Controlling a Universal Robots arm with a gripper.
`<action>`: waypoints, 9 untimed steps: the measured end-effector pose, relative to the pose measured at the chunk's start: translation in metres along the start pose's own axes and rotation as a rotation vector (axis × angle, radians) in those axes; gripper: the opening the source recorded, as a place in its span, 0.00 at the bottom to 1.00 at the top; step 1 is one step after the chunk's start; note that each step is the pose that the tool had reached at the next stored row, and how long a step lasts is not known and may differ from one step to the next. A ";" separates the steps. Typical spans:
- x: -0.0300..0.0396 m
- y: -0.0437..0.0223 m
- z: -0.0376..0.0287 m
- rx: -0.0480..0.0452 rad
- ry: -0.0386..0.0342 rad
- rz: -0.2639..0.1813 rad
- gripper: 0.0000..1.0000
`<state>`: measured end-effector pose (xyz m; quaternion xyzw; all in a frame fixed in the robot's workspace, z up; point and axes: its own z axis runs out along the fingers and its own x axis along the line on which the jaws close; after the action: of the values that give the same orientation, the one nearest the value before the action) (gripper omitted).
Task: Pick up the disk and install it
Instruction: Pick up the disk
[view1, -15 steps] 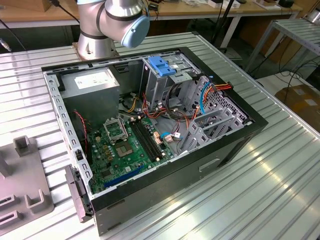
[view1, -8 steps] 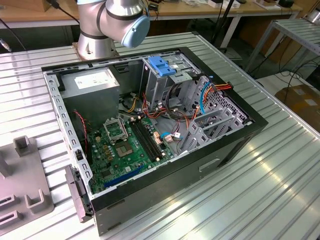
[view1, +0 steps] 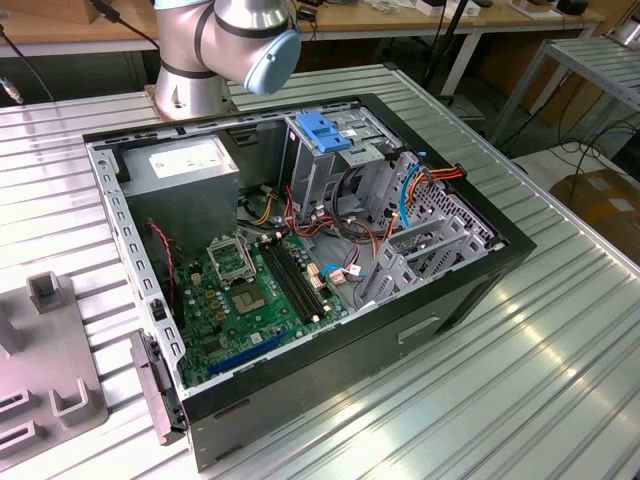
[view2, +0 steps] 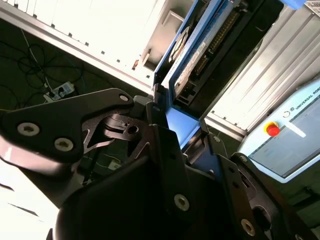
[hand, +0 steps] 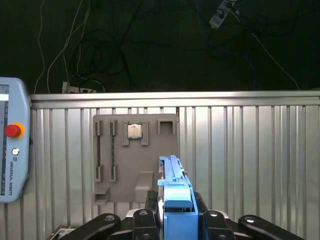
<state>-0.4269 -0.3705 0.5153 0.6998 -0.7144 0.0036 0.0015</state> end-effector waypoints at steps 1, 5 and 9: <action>-0.0001 -0.0038 0.0000 -0.0001 0.0000 0.000 0.37; -0.0005 -0.0213 0.0000 -0.0001 0.0000 0.000 0.37; -0.0007 -0.0323 0.0001 0.0000 0.0000 0.000 0.37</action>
<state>-0.3946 -0.3705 0.5153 0.6998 -0.7143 0.0036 0.0015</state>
